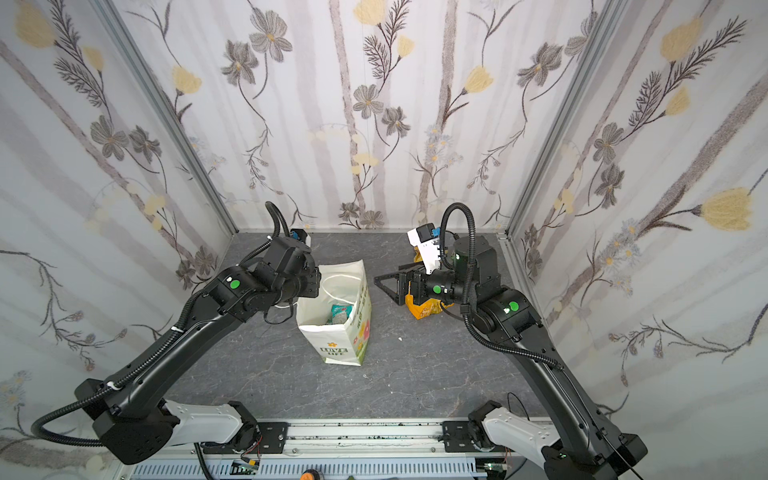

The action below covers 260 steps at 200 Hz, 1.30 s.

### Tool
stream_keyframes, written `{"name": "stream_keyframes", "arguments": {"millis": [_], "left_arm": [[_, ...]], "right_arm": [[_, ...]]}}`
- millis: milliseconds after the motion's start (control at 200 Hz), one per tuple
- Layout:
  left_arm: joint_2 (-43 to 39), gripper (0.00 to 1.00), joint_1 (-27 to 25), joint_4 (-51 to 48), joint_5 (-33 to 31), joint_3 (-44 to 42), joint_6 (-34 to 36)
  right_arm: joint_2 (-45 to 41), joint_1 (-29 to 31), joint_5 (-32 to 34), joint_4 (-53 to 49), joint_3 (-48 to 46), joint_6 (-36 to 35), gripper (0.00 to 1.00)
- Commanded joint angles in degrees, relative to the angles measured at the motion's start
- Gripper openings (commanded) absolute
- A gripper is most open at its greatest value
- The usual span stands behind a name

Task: Take the snacks out of the paper bag
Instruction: 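Move the right gripper back toward the bag while the left gripper lowers into it, then reach the left gripper deeper into the bag and grasp the teal Mint Blossom pack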

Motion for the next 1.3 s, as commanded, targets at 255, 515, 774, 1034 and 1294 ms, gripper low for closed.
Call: {"name": "stream_keyframes", "arguments": {"millis": [255,515,774,1034,1294], "left_arm": [[5.7,0.38,1.6,4.3,4.6,-2.5,-1.2],[7.9,0.37,1.6,8.6,9.4,-8.4,-2.1],[9.6,0.40,1.6,13.5,9.4,-13.4,-1.7],[10.3,0.44,1.1,16.4,14.5,-17.0,-0.2],[12.6,0.56,-1.8,10.9,16.2,-12.6,1.1]], "right_arm": [[-3.8,3.1,1.6,0.2,-0.5,2.0,0.99],[-5.1,3.7,1.6,-0.8,-0.7,1.6,0.99],[-4.7,4.4,1.1,-2.4,-1.2,0.6,0.99],[-4.6,4.5,1.5,-2.6,-1.4,0.1,0.99],[-3.8,4.5,1.3,-1.9,-1.5,0.2,0.99]]}}
